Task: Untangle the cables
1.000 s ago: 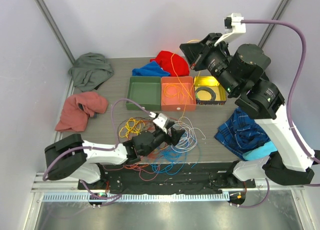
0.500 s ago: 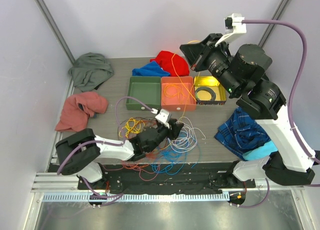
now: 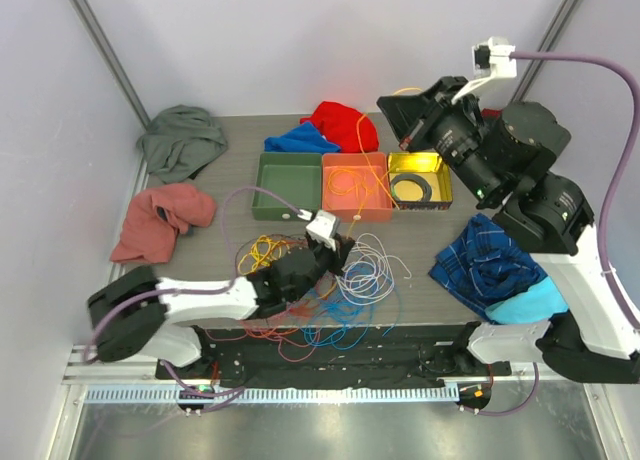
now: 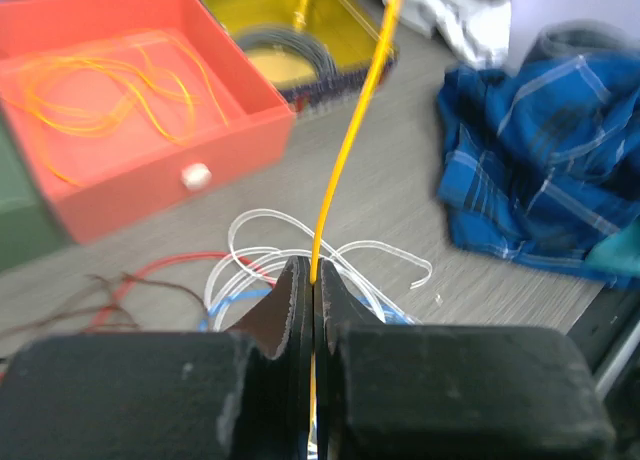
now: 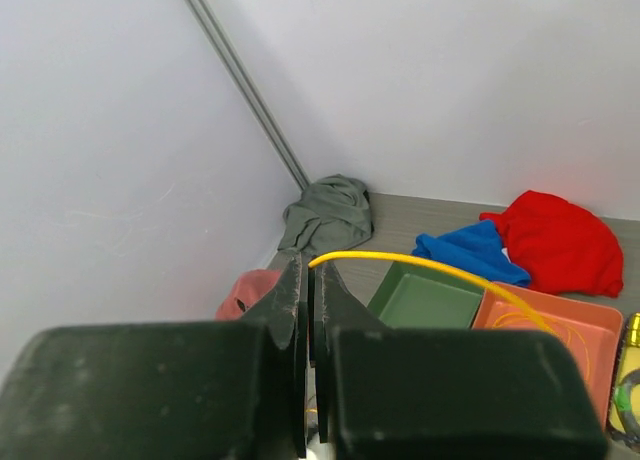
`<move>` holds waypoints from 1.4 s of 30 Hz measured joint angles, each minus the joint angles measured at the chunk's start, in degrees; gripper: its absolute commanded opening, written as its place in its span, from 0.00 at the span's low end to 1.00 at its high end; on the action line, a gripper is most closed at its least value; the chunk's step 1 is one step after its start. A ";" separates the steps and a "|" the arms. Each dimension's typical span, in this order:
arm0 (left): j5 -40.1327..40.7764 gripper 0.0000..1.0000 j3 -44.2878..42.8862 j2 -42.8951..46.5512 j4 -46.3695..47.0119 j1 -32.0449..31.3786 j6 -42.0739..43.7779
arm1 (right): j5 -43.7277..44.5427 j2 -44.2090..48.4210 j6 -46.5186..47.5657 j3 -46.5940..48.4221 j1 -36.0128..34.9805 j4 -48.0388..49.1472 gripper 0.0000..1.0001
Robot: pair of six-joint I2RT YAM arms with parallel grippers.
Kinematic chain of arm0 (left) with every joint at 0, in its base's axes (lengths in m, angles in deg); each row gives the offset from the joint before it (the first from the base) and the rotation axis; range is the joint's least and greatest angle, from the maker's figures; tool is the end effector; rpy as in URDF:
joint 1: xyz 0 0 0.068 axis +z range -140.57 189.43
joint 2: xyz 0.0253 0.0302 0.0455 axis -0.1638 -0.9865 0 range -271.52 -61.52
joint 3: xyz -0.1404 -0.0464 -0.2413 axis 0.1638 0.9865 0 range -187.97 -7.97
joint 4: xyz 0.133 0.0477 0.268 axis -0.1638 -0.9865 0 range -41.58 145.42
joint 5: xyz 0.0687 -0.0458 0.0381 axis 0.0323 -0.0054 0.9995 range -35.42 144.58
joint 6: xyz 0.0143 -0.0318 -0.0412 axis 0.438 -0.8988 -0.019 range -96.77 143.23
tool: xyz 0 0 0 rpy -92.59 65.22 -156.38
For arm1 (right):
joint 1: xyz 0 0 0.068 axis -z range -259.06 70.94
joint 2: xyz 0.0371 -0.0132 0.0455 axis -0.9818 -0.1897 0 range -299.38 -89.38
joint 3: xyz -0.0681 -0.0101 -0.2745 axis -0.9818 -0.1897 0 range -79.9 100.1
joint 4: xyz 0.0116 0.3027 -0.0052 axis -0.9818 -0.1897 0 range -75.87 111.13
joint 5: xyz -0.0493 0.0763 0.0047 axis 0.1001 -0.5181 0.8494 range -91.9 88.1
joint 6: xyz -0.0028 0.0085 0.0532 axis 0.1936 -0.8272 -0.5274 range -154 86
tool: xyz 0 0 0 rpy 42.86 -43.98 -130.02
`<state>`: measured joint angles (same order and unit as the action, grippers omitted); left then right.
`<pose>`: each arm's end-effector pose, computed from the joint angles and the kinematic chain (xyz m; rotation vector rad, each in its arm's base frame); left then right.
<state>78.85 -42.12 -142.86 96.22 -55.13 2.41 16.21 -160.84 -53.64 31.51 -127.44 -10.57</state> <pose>0.1528 -0.2870 0.2019 0.3300 1.6992 -0.7620 0.1560 0.1590 0.6207 -0.1014 1.4738 0.7470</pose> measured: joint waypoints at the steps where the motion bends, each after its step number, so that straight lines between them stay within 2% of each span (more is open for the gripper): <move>1: 0.79 0.00 -1.81 3.45 -5.46 0.20 0.00 | 0.55 1.27 0.04 -1.68 0.00 0.15 0.01; 4: 0.96 0.00 -12.87 12.50 -21.49 2.29 0.00 | 2.54 6.23 0.00 -8.55 0.00 1.07 0.01; 8: 0.00 0.00 -32.85 17.35 -37.07 7.93 -0.61 | 5.31 12.09 -0.17 -17.73 0.00 1.73 0.01; 12: -2.71 0.00 -50.07 14.27 -48.00 12.46 -1.29 | 7.04 14.12 -0.94 -24.09 0.00 2.60 0.01; 16: -7.02 0.00 -59.93 8.07 -54.23 14.91 -1.31 | 7.85 12.41 -1.27 -26.91 0.00 5.03 0.01; 20: -12.70 0.00 -63.21 -0.26 -56.22 18.64 -2.58 | 9.07 8.57 -0.11 -29.35 0.07 8.55 0.01; 24: -18.40 0.00 -62.47 -8.22 -56.41 23.89 -7.17 | 10.14 5.31 1.25 -32.50 0.92 12.68 0.01; 28: -23.17 0.00 -59.89 -12.44 -53.46 27.78 -12.50 | 10.54 4.20 2.23 -35.45 2.32 17.40 0.01; 34: -28.28 0.00 -60.35 -16.92 -46.71 30.01 -18.03 | 10.03 4.09 2.56 -37.73 4.94 22.23 0.01; 42: -32.76 0.00 -66.84 -24.28 -42.01 30.62 -21.70 | 7.04 4.39 0.59 -42.21 10.69 25.66 0.01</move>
<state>46.09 -108.96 -167.14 54.21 -24.51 -19.29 23.24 -156.45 -53.05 -10.69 -116.76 15.09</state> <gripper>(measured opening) 0.019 0.028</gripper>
